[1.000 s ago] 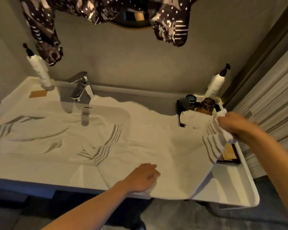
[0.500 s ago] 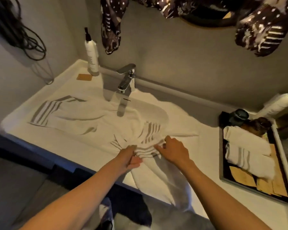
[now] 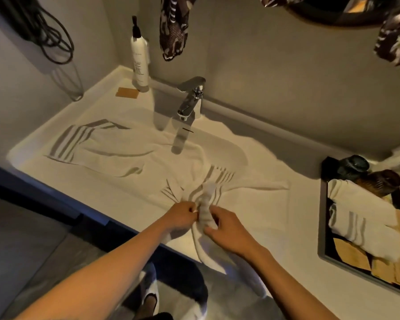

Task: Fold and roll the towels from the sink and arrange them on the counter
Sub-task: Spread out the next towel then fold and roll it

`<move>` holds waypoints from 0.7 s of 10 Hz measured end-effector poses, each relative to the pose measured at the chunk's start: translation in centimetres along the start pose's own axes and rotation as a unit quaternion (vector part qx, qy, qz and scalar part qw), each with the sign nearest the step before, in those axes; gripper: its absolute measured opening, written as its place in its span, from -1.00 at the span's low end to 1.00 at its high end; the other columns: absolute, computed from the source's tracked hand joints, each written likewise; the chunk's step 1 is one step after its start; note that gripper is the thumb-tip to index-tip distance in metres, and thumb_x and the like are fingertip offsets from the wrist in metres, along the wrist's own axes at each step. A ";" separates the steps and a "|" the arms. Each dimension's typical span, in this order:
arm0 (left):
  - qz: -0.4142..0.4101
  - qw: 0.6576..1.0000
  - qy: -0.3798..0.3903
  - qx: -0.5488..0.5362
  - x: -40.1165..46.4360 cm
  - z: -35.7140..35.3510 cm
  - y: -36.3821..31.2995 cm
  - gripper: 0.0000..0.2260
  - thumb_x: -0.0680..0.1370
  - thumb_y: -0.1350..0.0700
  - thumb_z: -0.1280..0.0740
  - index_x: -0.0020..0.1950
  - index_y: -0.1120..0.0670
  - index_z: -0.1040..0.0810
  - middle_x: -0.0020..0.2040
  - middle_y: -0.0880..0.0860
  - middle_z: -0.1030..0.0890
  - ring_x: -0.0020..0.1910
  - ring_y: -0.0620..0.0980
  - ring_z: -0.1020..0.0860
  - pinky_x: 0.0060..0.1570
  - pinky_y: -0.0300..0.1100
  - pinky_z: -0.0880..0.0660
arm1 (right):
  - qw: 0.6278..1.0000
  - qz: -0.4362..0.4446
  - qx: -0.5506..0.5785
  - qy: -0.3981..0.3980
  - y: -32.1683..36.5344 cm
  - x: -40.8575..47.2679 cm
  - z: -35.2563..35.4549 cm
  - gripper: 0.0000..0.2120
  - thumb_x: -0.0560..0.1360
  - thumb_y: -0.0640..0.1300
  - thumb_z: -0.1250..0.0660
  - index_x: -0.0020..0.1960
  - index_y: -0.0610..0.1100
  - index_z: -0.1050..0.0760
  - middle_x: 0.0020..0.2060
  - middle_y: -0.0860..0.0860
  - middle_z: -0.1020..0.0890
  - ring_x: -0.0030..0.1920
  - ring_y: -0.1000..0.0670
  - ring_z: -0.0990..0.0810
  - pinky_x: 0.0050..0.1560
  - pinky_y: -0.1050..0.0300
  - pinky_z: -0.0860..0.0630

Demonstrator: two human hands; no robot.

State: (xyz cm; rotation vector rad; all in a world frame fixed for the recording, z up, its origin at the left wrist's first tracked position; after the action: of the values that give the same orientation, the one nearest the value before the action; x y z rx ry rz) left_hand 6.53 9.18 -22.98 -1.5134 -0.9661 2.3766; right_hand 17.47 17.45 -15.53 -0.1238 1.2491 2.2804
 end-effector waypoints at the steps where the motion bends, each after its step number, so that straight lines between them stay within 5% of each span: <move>1: 0.031 0.940 0.046 -0.336 -0.2 -1.5 -0.1 -0.72 0.59 0.39 -0.21 -0.12 0.00 -0.44 -0.25 0.00 -0.57 -0.22 -0.07 -0.51 -0.11 -0.18 -0.50 | 0.992 -0.054 0.066 -0.089 -3.1 0.5 0.3 -0.83 0.48 0.01 -0.25 -0.02 -0.05 -0.52 -0.06 -0.02 -0.62 -0.04 0.00 -0.57 -0.10 0.15 -0.43; 2: -0.029 0.938 0.071 -0.337 -1.3 -2.0 -1.4 -0.76 0.56 0.16 -0.29 -0.31 0.12 -0.54 -0.41 0.09 -0.54 -0.34 0.03 -0.50 -0.22 -0.12 -0.49 | 0.963 -0.146 0.195 -0.112 -5.4 0.3 0.3 -0.89 0.57 -0.09 -0.22 0.01 -0.08 -0.50 -0.09 -0.04 -0.63 -0.05 -0.04 -0.59 -0.03 0.08 -0.51; 3: -0.066 0.962 0.086 -0.249 -1.0 -1.5 -2.0 -0.76 0.52 0.04 -0.39 -0.30 0.03 -0.43 -0.42 0.01 -0.48 -0.46 -0.07 -0.46 -0.41 -0.24 -0.41 | 0.966 -0.161 0.183 -0.083 -5.8 0.3 0.0 -0.86 0.58 -0.06 -0.22 0.08 -0.06 -0.49 -0.04 -0.03 -0.63 0.02 -0.06 -0.61 0.05 0.05 -0.52; 4: -0.145 0.984 -0.027 0.099 -1.7 2.0 -2.0 -0.65 0.51 -0.16 -0.38 0.07 0.01 -0.35 -0.12 -0.05 -0.54 -0.16 -0.03 -0.54 -0.30 -0.19 -0.40 | 0.983 -0.108 0.080 -0.121 -4.3 0.5 0.9 -0.72 0.55 -0.07 -0.26 0.24 -0.10 -0.46 0.03 0.02 -0.59 0.09 -0.04 -0.59 0.04 0.14 -0.46; 5: -0.112 0.973 -0.075 0.189 -1.3 5.5 -0.2 -0.59 0.61 -0.14 -0.18 0.37 0.05 -0.28 0.20 0.07 -0.55 0.04 0.09 -0.52 -0.16 -0.12 -0.39 | 0.985 0.106 -0.083 -0.105 1.4 -0.4 -0.4 -0.80 0.53 -0.01 -0.24 0.12 -0.03 -0.44 0.01 0.02 -0.56 -0.01 -0.02 -0.55 -0.11 0.17 -0.36; 6: -0.073 0.947 -0.154 0.271 -1.6 9.7 0.7 -0.73 0.67 0.01 -0.01 0.06 0.13 -0.41 0.14 0.17 -0.55 0.00 0.15 -0.49 -0.11 -0.09 -0.33 | 0.970 0.160 -0.154 0.102 3.2 -2.1 -4.8 -0.64 0.47 0.27 -0.25 -0.04 -0.03 -0.46 -0.12 0.01 -0.58 -0.13 -0.03 -0.53 -0.16 0.00 -0.45; 7: -0.110 0.923 -0.285 0.234 -2.8 12.9 0.1 -0.65 0.65 -0.15 -0.02 0.04 0.05 -0.47 -0.05 0.03 -0.57 -0.13 0.09 -0.48 -0.16 -0.08 -0.38 | 0.990 0.024 -0.098 -0.102 -1.4 -1.3 2.1 -0.64 0.49 0.27 -0.23 -0.01 0.00 -0.56 -0.06 0.04 -0.62 -0.03 -0.01 -0.58 0.00 0.00 -0.52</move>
State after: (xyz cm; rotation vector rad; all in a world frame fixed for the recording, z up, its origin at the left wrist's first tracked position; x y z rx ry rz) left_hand -3.21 2.29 -17.36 -0.5227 -0.5371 2.6582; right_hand 19.68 19.25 -14.97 0.0696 0.9335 2.3841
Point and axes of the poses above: each hand's wrist, its own x-axis towards the middle knuckle, its own z-axis out of the back of the hand, y = z × x, the point moved 8 cm from there along x, towards the middle knuckle
